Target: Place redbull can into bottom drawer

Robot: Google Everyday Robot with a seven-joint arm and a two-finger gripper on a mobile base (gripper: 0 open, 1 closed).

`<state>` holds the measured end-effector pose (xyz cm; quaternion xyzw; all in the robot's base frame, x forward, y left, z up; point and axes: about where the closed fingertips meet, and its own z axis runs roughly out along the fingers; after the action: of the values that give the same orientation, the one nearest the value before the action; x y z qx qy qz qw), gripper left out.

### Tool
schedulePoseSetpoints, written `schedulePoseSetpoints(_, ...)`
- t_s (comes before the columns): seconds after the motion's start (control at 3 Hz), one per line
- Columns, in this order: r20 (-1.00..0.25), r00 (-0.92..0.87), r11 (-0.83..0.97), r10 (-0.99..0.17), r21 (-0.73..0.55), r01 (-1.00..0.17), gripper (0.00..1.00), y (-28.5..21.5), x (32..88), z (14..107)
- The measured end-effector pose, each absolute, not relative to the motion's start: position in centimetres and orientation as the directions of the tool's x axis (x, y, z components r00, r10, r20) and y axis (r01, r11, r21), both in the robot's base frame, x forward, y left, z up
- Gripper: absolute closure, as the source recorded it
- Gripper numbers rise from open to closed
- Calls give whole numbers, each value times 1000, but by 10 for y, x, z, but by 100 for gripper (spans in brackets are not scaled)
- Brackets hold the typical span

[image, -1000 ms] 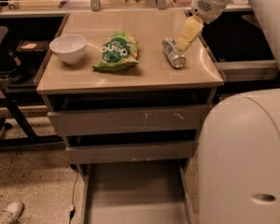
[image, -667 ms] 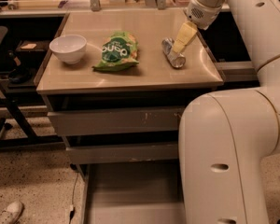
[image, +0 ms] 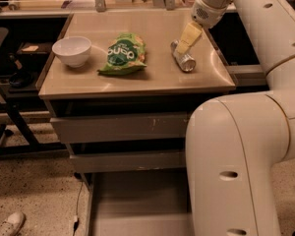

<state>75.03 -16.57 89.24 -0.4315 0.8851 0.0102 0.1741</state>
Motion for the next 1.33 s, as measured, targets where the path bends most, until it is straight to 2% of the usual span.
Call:
schedulePoseSetpoints(0.67,-289,-595,653,-750,-181,-735,0,-152,774,879)
schedulePoseSetpoints(1.33,-239,-649,688,-722,-150,-710,0,-158,779,846)
